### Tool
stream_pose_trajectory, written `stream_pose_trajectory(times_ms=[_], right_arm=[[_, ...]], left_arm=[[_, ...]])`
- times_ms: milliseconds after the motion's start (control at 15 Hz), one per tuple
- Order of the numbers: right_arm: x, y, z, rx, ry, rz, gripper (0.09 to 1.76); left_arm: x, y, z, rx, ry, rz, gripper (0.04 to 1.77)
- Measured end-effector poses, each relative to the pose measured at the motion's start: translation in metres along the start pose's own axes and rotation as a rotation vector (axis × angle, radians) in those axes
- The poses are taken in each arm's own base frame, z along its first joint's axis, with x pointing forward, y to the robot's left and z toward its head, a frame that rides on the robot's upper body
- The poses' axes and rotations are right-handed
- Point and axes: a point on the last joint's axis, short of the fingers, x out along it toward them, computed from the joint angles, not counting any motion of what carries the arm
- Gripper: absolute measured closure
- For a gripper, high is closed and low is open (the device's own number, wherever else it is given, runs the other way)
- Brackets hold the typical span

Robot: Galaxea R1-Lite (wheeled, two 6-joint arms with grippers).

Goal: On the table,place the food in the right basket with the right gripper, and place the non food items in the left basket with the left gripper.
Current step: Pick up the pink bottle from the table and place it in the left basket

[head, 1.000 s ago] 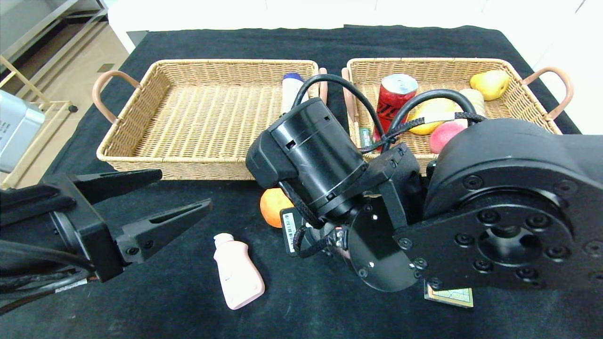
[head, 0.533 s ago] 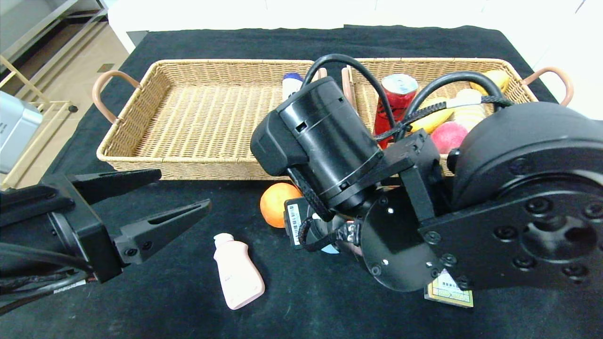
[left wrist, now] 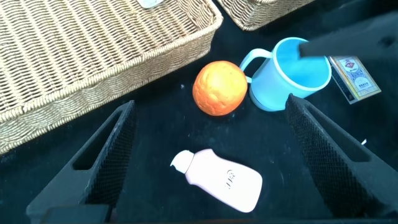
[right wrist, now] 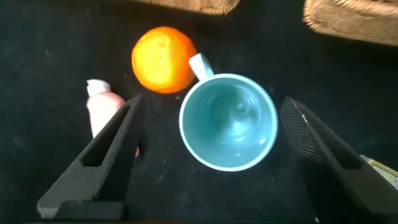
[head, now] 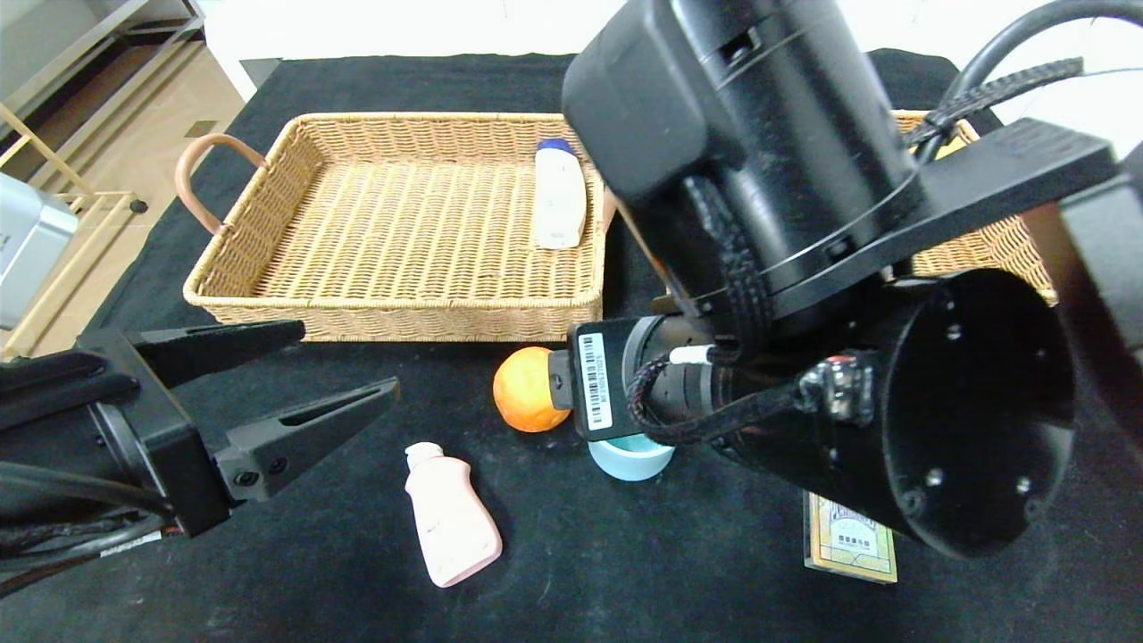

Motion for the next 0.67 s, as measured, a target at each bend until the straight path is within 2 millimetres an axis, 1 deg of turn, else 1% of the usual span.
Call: stream_pose_trajectory(times_ms=[267,533,667], right_arm=[[-0.012,-0.02,0.011,0.044,-0.027,-0.014,0.21],[-0.031,-0.049,0.027,0.088,-0.058,-0.011,0.18],[-0.041,-0.066,0.028,0.059,-0.061,-0.015,0.17]], left_arm=[[0.0,0.0,0.0,-0.001,0.001,0.0,0.09],[0.0,0.0,0.0,-0.002,0.001,-0.001,0.09],[-0.001,0.0,0.0,0.0,0.0,-0.002,0.09]])
